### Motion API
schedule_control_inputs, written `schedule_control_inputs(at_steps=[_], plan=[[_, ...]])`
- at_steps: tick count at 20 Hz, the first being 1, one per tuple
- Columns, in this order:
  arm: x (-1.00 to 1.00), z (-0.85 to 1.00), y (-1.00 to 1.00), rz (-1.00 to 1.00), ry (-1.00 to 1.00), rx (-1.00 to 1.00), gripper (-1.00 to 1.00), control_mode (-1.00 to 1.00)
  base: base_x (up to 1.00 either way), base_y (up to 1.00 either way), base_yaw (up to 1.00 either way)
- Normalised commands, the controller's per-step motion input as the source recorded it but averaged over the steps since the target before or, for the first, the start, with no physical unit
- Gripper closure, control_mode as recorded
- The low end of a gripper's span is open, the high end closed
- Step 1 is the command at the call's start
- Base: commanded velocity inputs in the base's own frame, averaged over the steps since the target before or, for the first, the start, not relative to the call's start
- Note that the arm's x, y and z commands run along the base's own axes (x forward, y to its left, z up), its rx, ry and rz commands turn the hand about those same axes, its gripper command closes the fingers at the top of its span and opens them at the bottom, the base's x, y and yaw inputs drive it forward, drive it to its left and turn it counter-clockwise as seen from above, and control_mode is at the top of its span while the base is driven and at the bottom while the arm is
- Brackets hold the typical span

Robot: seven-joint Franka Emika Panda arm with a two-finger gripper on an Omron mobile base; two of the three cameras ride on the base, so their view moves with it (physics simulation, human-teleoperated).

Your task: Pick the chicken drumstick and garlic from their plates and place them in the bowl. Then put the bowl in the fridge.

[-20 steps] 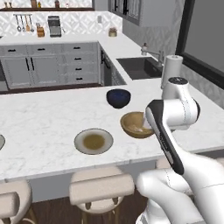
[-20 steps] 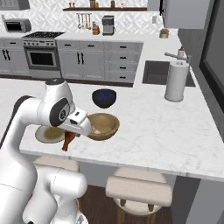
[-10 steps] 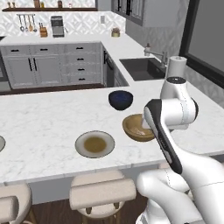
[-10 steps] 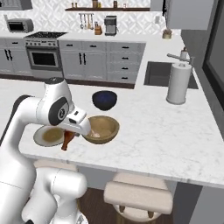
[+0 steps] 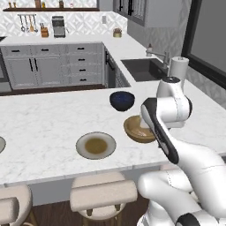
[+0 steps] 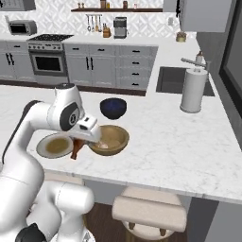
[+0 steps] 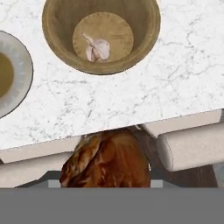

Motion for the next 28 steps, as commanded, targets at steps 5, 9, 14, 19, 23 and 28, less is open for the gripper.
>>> schedule_control_inputs(at_steps=[5, 9, 14, 19, 23, 28], plan=[[1.00, 0.00, -0.12, 0.17, 0.26, 0.00, 1.00, -1.00, 0.00, 0.00, 0.00], [1.00, -0.01, -0.32, 0.02, 0.48, 0.00, 1.00, -1.00, 0.00, 0.00, 0.00], [1.00, -0.47, -0.39, 0.00, 0.10, 0.11, 1.00, -1.00, 0.00, 0.00, 0.00], [0.95, -0.70, 0.00, 0.00, 0.00, 0.01, 1.00, -1.00, 0.00, 0.00, 0.00], [0.64, -0.76, 0.00, -0.04, 0.08, 0.00, 1.00, -1.00, 0.00, 0.00, 0.00], [0.01, -0.55, 0.01, -0.05, 0.11, -0.05, 1.00, -1.00, 0.00, 0.00, 0.00]])
